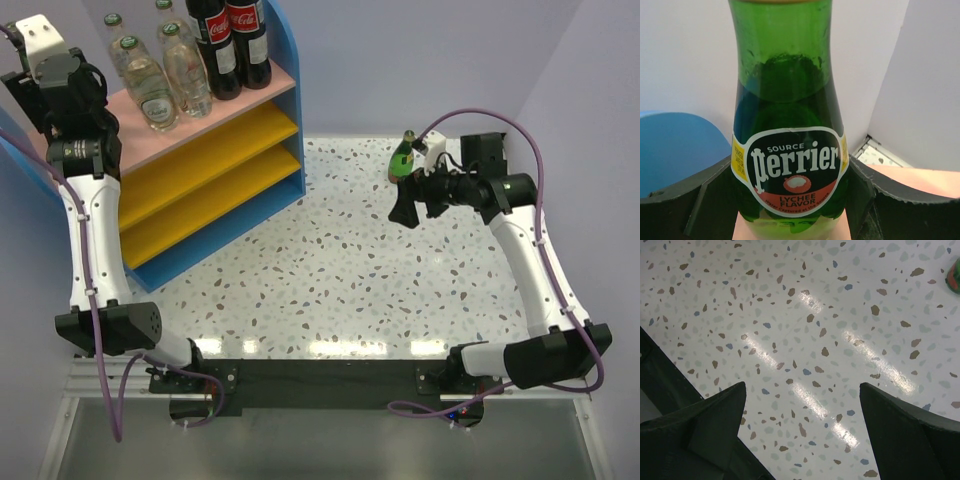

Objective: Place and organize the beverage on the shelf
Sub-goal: Place the drink on the shelf.

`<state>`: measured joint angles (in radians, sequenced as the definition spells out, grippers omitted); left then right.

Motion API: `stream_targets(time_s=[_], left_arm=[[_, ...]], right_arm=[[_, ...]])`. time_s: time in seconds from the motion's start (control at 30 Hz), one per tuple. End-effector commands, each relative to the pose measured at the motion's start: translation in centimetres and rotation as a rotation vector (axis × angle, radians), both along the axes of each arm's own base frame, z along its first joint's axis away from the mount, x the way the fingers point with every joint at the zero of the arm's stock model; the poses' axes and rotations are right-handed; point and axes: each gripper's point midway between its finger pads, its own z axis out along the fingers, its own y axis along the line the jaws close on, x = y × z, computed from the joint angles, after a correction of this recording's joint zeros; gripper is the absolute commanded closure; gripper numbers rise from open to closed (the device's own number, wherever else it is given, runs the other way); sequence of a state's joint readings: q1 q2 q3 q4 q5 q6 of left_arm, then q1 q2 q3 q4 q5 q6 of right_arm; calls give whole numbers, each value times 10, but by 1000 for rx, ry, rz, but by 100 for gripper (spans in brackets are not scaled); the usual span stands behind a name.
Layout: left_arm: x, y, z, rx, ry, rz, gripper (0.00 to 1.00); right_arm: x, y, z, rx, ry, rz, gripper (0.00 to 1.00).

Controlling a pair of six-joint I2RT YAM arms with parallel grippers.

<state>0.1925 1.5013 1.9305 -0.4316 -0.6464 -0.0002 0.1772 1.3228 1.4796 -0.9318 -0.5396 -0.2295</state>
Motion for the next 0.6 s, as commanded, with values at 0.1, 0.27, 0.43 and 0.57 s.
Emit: stream_targets(time_s=[0.1,0.27,0.43,0.57], left_arm=[[-16,-3,49,-5,-226,-31,99],[-15,-1,43,-10,-215,-26,85],[-17,-1,43,-17,-223,-28,69],[-20,-1,45,-15,-227,-28,40]], right_arm=[[3,-4,11,-10,-33,-4,1],[3,-4,10,-10,-30,-4,1],[3,-3,11,-8,-33,-3,1],[2,-4,11,-7,-35,-4,1]])
